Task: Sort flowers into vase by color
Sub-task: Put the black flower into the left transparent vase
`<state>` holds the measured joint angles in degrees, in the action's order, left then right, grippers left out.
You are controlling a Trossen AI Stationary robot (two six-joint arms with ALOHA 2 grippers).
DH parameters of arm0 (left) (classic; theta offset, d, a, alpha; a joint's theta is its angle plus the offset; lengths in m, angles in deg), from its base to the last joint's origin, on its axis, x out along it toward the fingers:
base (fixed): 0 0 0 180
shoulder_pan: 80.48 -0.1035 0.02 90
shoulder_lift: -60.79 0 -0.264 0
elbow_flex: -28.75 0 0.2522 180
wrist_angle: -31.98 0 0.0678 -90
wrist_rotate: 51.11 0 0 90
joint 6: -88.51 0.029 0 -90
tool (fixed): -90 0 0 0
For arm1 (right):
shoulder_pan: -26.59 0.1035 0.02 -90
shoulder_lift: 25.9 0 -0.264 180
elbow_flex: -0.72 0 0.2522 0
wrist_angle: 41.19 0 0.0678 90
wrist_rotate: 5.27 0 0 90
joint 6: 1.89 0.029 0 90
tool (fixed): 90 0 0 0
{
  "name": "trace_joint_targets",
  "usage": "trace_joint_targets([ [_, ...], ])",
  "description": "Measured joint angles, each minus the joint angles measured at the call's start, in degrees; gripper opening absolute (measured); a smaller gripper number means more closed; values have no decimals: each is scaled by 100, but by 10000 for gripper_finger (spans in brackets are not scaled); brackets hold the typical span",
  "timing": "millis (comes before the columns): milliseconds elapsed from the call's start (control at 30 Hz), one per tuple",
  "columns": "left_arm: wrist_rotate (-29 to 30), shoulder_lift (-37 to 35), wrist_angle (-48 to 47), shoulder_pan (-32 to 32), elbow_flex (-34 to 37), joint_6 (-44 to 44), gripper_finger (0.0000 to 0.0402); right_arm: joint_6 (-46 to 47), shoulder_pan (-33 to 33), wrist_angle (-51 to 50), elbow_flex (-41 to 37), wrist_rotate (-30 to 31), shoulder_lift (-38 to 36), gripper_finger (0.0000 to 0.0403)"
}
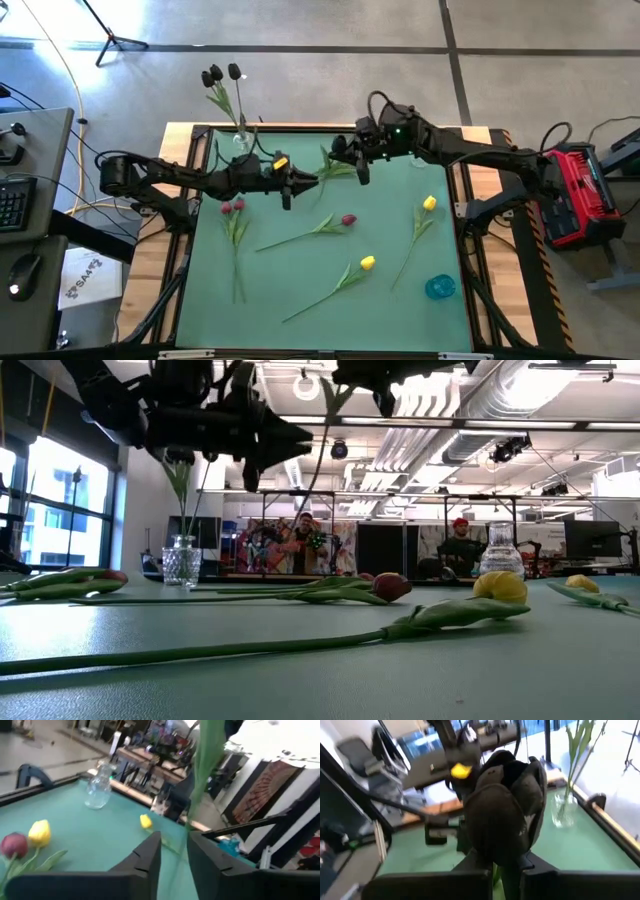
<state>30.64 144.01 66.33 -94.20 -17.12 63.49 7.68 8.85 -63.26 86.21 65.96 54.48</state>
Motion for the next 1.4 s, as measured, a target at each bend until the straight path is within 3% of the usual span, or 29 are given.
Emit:
trace_joint_targets([
  [200,-351,4,-774,7,-518,19,129,-289,0,-606,213,-36,-14,1],
  [400,-575,175,-1731,46,-1168,530,141,-316,2,-680,213,-135,21,1],
  [733,-623,421,-1751,68,-1482,715,139,-301,20,-700,213,-146,30,0],
  [1233,-688,614,-1393,140,-1484,769,9,-183,22,-905,211,-165,30,4],
  [1400,-404,606,-1389,93,-1484,955,4,-102,5,-931,205,106,30,54],
])
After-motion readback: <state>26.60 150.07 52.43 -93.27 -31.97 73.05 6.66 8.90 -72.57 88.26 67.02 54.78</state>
